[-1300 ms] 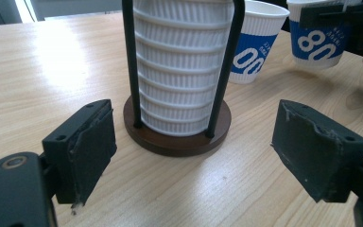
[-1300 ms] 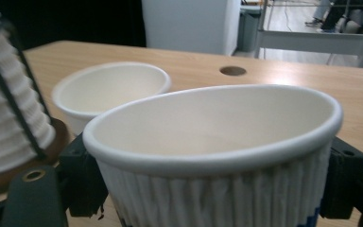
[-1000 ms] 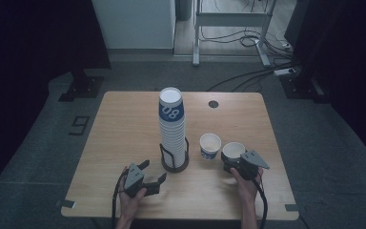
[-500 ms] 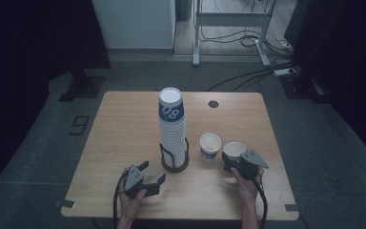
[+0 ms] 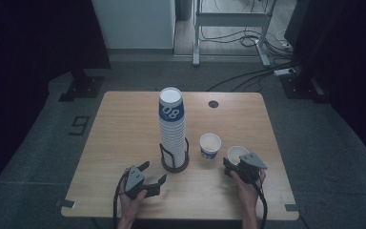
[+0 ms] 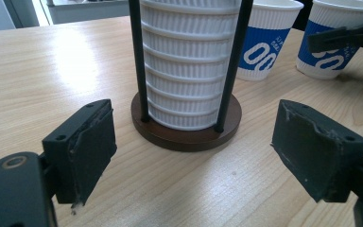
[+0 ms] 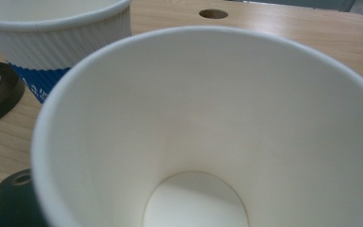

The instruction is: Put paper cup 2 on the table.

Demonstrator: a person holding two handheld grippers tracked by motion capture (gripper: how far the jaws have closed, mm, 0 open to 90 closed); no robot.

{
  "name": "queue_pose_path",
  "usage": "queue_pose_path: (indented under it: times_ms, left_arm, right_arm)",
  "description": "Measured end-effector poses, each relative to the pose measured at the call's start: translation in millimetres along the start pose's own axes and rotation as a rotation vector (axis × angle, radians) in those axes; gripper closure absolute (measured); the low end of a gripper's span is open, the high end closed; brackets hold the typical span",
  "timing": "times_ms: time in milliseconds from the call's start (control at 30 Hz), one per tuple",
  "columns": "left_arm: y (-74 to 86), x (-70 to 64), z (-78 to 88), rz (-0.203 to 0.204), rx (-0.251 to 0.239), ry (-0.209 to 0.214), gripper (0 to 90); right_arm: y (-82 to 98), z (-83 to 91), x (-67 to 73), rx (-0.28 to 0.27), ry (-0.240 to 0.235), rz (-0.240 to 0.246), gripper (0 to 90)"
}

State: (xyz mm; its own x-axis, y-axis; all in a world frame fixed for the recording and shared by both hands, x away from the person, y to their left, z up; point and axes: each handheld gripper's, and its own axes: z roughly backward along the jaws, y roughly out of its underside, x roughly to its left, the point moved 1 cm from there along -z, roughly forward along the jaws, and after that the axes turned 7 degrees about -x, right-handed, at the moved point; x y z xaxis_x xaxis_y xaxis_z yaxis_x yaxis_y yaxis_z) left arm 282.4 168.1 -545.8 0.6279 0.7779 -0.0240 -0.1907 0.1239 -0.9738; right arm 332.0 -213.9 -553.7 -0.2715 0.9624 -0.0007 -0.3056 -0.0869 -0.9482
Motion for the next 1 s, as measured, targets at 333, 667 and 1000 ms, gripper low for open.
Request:
queue_pose_path:
  times_ms: [333,667,1000]
  left_arm:
    - [1.1,-0.1,0.8,0.001,-0.006,-0.02,14.1]
    - [1.8,-0.3,3.4,0.012,-0.029,-0.042,14.1]
    - [3.0,-4.6,7.4,-0.001,-0.047,-0.069,14.3]
  right_arm:
    - [7.5,21.2,9.7,0.014,0.016,-0.045,13.2]
    - [15.7,47.4,25.8,-0.023,0.067,-0.058,13.7]
    - [23.5,75.2,58.9,-0.146,-0.041,-0.075,18.7]
